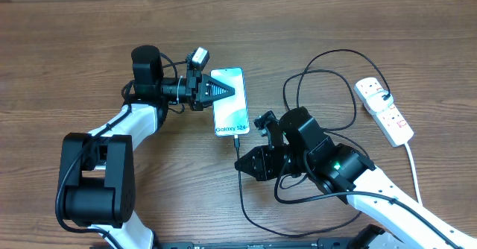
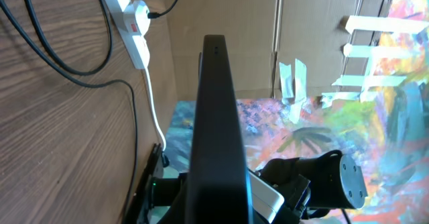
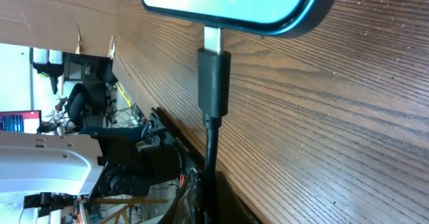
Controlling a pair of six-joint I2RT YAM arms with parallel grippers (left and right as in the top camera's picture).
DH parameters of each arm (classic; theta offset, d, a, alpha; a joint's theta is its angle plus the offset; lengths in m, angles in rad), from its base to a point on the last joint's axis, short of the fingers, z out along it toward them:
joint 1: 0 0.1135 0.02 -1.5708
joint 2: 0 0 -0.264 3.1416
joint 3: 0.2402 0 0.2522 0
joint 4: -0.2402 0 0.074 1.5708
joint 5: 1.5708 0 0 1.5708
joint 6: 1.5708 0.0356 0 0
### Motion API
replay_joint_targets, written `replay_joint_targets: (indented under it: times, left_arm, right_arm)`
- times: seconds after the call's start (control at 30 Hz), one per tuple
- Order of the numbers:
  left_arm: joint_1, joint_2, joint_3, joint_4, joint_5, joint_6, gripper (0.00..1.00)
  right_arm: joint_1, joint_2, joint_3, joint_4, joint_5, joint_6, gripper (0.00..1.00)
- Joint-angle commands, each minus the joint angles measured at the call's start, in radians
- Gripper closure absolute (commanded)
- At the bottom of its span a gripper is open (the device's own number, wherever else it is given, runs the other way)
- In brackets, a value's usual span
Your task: Plug charger to phone and switch on socket
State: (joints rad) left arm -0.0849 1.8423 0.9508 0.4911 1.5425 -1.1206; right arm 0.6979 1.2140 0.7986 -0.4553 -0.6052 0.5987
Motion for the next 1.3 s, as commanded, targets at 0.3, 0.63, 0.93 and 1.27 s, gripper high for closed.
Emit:
replay_joint_targets:
  times: [0.3,0.63,0.93,1.27]
  left_arm:
    - [-0.002,0.002,0.027,0.007,0.016,-0.069,0.96]
    - [-0.002,0.002,0.027,0.007,-0.009,-0.056,0.96]
    - [-0.008,0.002,0.027,0.007,-0.009,-0.046,0.96]
    - [-0.023,0.002,0.027,0.007,-0.009,-0.047,0.96]
  right_arm:
    - [-0.004,-0.007,0.02,0.021,-0.003,0.016,0.96]
    - [-0.004,-0.007,0.02,0.022,-0.018,0.016,0.96]
    - [-0.004,-0.007,0.02,0.034,-0.018,0.015,0.96]
    - [-0.004,-0.007,0.02,0.04,-0.018,0.016,0.96]
